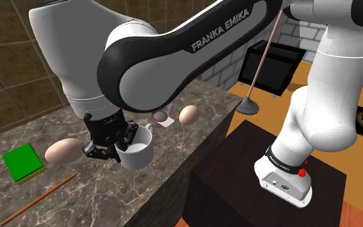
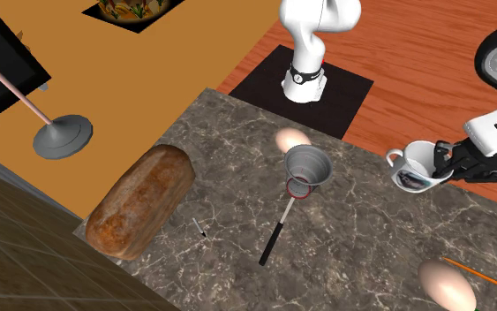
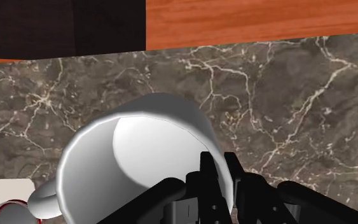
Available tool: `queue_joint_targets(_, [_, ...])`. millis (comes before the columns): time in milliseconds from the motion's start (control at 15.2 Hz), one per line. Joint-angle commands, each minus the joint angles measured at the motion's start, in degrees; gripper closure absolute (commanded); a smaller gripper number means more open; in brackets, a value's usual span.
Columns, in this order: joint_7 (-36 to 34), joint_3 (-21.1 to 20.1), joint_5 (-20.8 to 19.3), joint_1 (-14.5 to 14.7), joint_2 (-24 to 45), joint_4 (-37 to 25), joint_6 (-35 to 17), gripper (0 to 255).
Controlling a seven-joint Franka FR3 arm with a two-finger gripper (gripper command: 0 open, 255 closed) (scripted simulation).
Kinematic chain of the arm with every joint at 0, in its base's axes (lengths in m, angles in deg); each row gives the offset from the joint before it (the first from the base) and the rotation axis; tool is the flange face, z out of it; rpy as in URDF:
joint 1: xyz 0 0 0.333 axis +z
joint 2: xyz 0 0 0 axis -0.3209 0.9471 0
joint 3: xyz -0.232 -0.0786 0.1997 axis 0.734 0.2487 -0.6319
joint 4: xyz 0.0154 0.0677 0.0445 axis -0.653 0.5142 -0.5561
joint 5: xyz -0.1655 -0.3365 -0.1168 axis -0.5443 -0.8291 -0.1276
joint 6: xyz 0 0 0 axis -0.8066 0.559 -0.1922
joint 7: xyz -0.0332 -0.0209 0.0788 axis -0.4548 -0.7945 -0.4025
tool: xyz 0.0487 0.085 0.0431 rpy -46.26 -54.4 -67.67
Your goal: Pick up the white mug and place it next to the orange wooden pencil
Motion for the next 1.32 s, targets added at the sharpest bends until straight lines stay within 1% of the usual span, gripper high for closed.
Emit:
queue_joint_targets(0, [-0.23, 0.11, -0.4, 0.06, 0.6, 0.96, -1.5, 255])
queue_joint_targets(660, [-1.82, 0.85, -2.75, 0.65, 4.14, 4.4, -7.96, 255])
queue_joint_targets(1122, [-1.82, 0.85, -2.75, 0.66, 4.14, 4.4, -7.96, 255])
queue_joint_targets(1188, [-1.82, 0.85, -2.75, 0.66, 4.14, 4.39, -7.96, 0])
queue_joint_targets(1254, [-1.82, 0.85, -2.75, 0.66, 4.15, 4.39, -7.96, 0])
